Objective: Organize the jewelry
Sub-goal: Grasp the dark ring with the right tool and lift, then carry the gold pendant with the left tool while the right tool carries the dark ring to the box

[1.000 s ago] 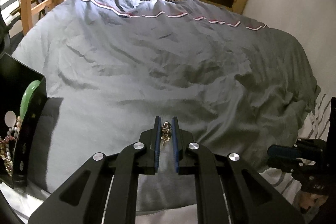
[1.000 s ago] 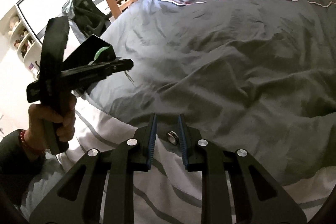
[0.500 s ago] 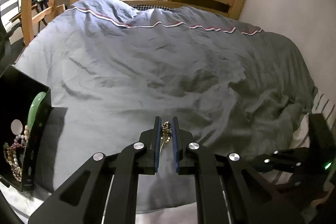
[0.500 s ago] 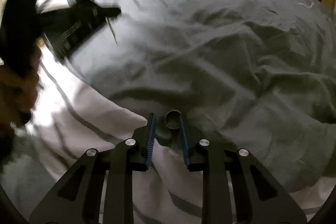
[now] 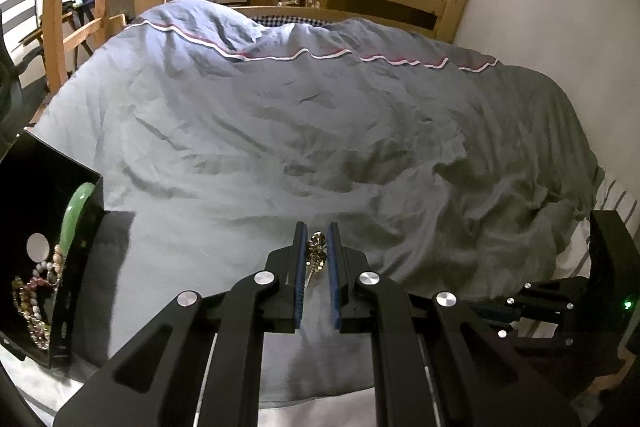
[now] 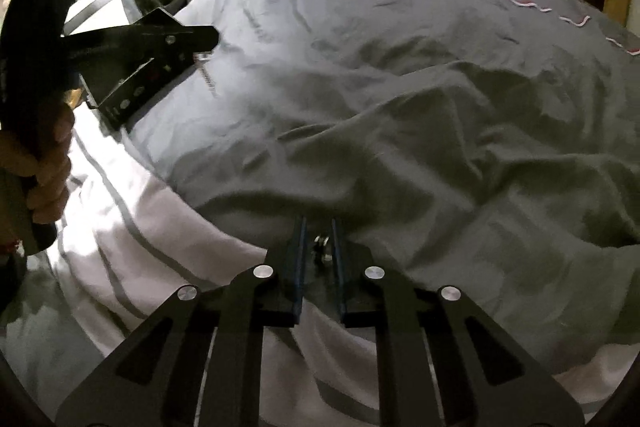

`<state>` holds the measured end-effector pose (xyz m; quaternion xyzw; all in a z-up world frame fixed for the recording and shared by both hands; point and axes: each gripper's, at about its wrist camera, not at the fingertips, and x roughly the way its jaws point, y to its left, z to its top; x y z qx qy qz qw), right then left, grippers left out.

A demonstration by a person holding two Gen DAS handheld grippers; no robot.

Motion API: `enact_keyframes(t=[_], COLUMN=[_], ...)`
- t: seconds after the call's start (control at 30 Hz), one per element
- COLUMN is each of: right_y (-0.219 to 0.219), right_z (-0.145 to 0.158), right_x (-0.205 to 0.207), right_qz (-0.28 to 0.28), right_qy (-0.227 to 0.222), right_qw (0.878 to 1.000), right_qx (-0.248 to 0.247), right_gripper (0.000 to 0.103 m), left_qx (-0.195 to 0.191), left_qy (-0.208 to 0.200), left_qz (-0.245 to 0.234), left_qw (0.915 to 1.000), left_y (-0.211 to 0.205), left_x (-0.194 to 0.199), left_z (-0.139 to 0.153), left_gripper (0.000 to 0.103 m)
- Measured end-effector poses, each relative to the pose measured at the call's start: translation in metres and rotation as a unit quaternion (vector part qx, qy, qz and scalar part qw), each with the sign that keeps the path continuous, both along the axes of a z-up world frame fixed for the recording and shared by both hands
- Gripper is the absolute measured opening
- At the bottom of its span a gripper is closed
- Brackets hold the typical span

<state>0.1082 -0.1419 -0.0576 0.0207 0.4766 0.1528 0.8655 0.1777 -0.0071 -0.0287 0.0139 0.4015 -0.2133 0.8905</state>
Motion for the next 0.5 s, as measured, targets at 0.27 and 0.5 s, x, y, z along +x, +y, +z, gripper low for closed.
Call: enact_keyframes(t=[0.27,0.5], right_y=[0.007,-0.006], right_z=[-0.018,-0.003], right_x=[0.005,0.004], right_qz=[0.003,-0.017], right_qy=[0.037,0.005], right_qw=[0.999,1.000], right_qx=[-0.028,0.013], right_gripper=[0.014,0.007], left_qx=[0.002,0.004], left_qy=[0.000,-0.004], left_qz=[-0.001,0.000], left_qw=[1.0000,1.0000], left_y=[0.001,0.001], left_x=[-0.002,-0.002], left_z=[0.003,0.005], left_gripper=[0.010,0.010])
